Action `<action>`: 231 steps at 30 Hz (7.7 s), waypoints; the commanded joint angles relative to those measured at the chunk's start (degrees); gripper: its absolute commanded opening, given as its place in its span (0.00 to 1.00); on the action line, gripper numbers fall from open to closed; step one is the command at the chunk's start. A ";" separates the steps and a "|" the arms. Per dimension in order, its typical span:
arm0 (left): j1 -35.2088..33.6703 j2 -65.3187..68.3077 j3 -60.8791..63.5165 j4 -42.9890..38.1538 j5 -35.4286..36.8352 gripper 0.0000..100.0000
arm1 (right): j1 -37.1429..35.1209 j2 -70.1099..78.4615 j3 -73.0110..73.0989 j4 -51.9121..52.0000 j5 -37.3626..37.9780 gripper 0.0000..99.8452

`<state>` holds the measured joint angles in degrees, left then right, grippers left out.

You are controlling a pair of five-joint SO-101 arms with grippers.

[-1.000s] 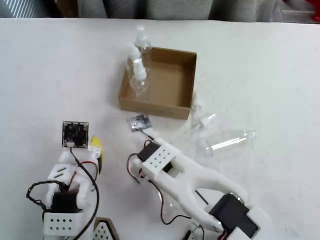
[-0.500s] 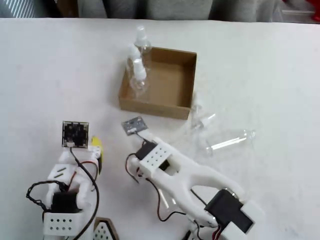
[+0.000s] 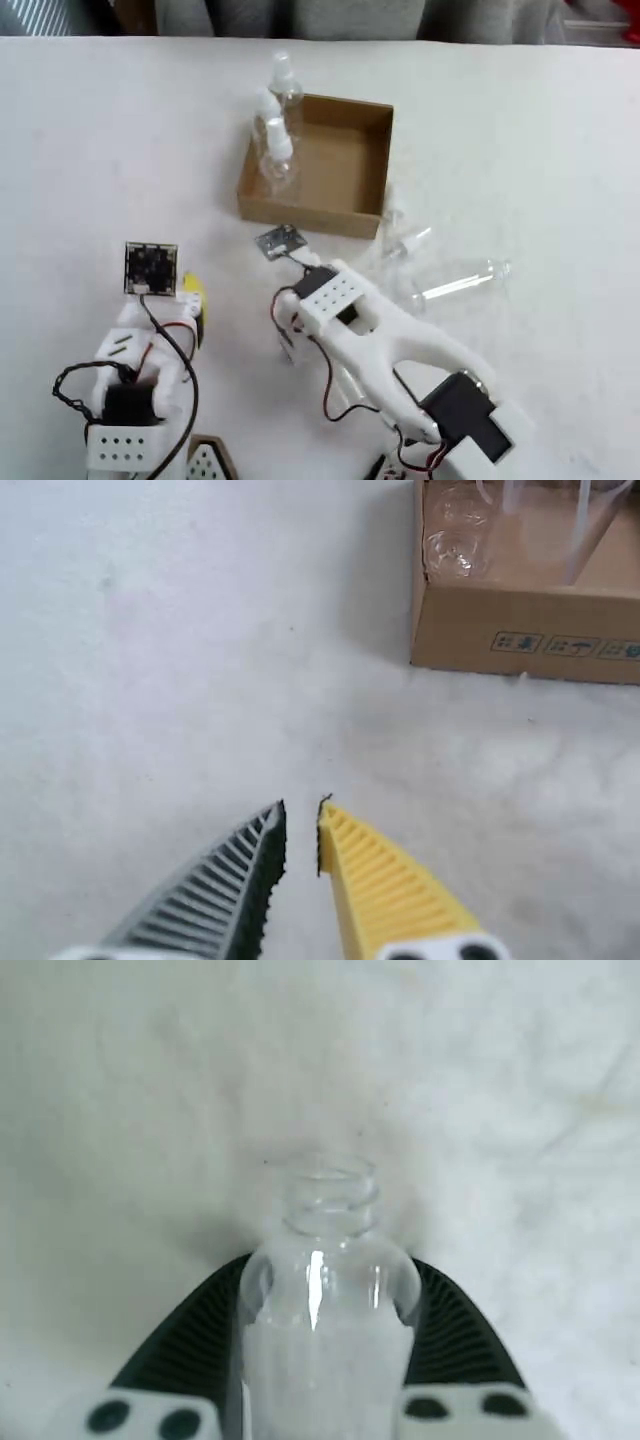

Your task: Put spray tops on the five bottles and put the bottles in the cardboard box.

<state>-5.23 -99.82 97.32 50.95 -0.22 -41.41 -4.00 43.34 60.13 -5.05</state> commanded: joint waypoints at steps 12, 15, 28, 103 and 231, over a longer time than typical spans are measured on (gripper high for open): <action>1.27 -0.66 -0.09 -3.96 -0.26 0.08 | 44.88 -27.38 2.55 6.46 12.66 0.03; 4.88 -0.40 -1.49 -5.10 -0.18 0.08 | 53.41 -28.44 6.24 4.26 13.19 0.03; 19.56 9.80 -27.78 3.43 7.91 0.08 | 76.09 -28.44 17.93 -5.41 22.95 0.03; 43.47 143.08 -122.55 2.29 -16.35 0.24 | 73.71 -28.44 21.98 -10.24 24.18 0.02; 16.75 62.99 -32.97 -1.49 -19.08 0.03 | 74.95 -5.76 3.52 3.21 16.09 0.23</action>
<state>11.82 -34.59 64.44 50.42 -18.77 32.97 -9.89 49.23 63.91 11.21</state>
